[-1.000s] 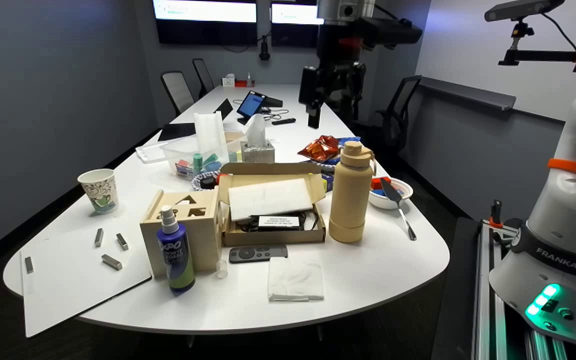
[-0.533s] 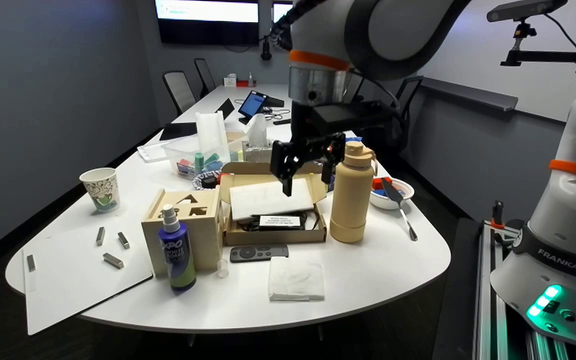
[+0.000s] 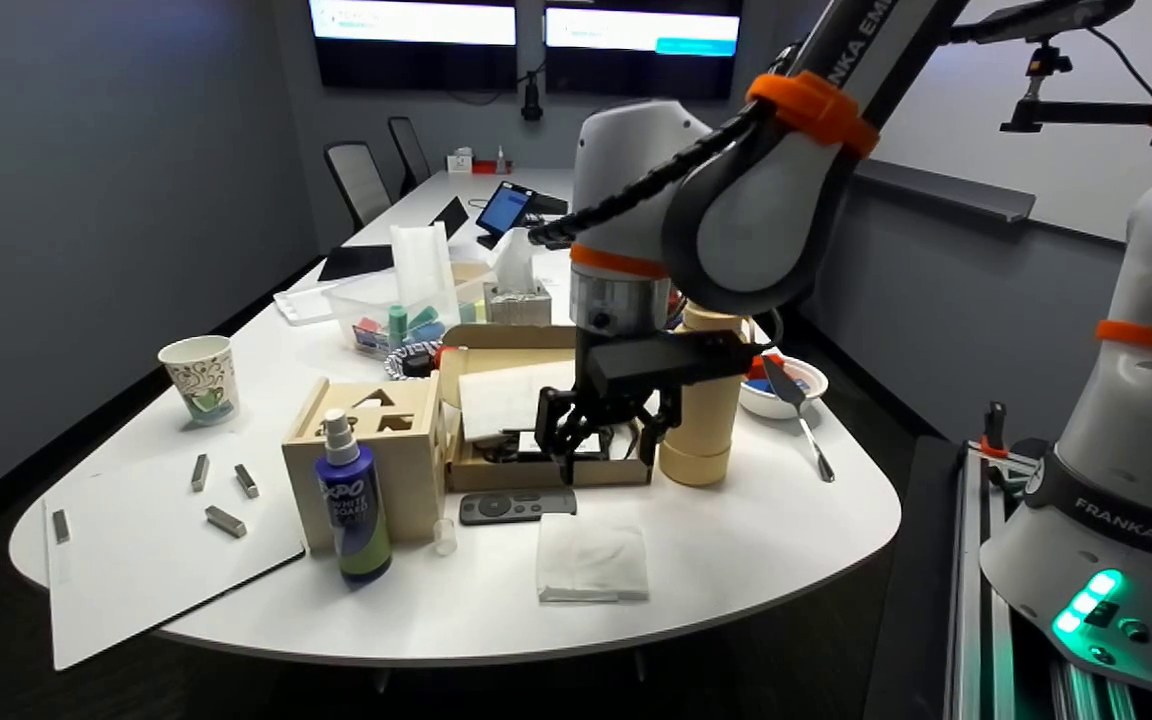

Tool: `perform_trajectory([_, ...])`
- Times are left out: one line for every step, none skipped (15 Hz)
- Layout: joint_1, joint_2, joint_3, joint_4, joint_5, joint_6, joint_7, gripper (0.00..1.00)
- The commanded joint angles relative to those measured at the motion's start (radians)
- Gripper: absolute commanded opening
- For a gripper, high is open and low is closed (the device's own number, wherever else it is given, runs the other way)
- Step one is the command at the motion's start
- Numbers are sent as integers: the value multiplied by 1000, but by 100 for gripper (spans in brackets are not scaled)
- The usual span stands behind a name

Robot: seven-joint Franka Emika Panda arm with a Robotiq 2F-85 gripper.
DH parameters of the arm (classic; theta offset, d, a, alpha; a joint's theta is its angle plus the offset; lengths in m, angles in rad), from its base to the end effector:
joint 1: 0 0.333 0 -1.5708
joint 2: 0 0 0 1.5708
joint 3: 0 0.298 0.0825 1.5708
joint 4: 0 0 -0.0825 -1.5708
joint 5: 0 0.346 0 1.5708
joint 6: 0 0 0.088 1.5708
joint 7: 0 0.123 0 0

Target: Wipe the table with the napkin

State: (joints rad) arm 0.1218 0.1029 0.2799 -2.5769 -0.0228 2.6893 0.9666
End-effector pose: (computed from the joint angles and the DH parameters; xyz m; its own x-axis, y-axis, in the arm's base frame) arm 0.3949 0.1710 0.2276 0.8546 -0.5192 -0.0070 -0.5193 -0.8543 -0.0218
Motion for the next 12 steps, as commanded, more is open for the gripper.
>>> perform_trajectory([71, 108, -63, 23, 0, 76, 46, 100])
perform_trajectory([82, 134, -75, 27, 13, 97, 34, 100])
perform_trajectory([94, 156, -82, 32, 26, 112, 20, 100])
perform_trajectory([106, 177, -91, 39, 36, 123, 15, 100])
perform_trajectory([114, 200, -97, 49, 47, 130, 5, 100])
perform_trajectory([121, 218, -101, 56, 59, 135, -2, 100])
perform_trajectory([124, 233, -100, 64, 75, 137, -11, 100])
perform_trajectory([128, 249, -102, 73, 87, 138, -18, 100])
perform_trajectory([134, 260, -106, 81, 92, 137, -22, 100])
perform_trajectory([141, 268, -109, 89, 100, 133, -22, 100])
perform_trajectory([145, 278, -113, 97, 106, 133, -26, 100])
perform_trajectory([151, 286, -119, 104, 109, 133, -28, 85])
